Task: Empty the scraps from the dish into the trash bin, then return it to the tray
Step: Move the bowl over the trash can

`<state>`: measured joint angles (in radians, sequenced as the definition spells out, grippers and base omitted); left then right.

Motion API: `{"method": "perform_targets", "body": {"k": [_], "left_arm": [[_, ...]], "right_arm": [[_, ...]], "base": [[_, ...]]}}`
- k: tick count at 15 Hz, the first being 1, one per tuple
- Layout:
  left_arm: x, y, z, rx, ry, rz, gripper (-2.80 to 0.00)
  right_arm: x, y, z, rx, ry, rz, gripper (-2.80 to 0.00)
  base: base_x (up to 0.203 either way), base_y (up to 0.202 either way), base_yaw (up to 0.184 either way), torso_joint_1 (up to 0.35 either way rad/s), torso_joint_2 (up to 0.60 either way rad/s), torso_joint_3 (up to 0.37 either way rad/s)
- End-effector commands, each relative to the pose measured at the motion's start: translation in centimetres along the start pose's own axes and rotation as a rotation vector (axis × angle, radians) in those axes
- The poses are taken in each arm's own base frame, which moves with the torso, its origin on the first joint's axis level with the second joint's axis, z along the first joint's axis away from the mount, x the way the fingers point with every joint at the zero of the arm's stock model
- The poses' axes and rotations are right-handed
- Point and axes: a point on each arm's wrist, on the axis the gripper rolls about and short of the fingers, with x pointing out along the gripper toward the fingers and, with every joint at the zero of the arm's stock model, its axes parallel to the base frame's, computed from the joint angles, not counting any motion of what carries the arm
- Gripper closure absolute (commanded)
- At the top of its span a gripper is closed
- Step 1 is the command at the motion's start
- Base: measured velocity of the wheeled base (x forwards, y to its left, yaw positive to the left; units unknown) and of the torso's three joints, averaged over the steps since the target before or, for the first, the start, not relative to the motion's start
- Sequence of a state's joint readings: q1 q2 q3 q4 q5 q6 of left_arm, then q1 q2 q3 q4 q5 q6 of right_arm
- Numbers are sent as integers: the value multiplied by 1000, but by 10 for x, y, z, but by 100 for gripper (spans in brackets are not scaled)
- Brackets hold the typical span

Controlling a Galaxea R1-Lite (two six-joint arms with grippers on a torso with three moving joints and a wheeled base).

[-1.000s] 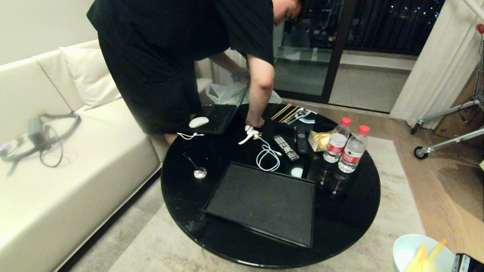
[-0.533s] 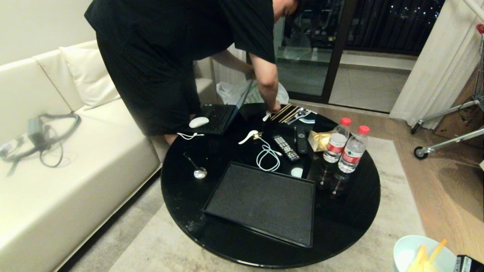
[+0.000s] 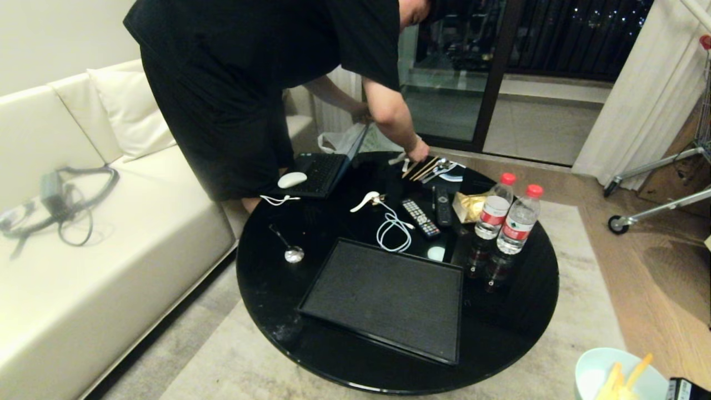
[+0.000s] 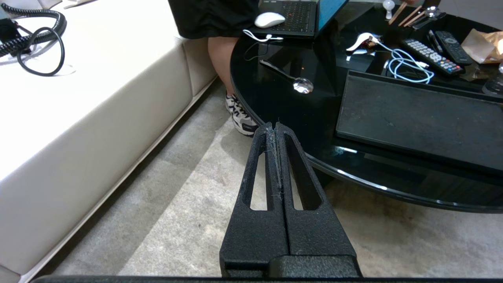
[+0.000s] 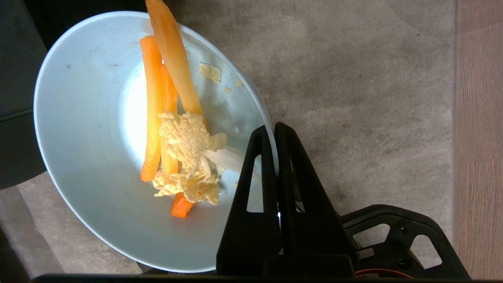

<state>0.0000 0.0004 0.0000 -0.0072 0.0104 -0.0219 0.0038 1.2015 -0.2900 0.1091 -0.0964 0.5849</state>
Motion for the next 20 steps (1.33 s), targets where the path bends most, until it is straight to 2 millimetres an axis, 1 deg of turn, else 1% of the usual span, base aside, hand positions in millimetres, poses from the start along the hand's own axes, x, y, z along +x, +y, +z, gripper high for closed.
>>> {"method": "perform_targets", "body": {"k": [1,6,12,20], "left_arm": [[0,0,0,-1,-1,0,0],[0,0,0,-1,-1,0,0],[0,0,0,0,-1,0,0],[0,0,0,0,-1,0,0]], "right_arm": [[4,1,0,1,21,-12,0],[6,2,1,-2,41,-6,0],[7,3,2,-4,37,-3,0],[6,4,3,-5,29,1,0]], "base": [[0,0,0,0,0,0],[-11,0,1,1,1,1],[-163,0,-1,-1,3,2],[0,0,0,0,0,0]]}}
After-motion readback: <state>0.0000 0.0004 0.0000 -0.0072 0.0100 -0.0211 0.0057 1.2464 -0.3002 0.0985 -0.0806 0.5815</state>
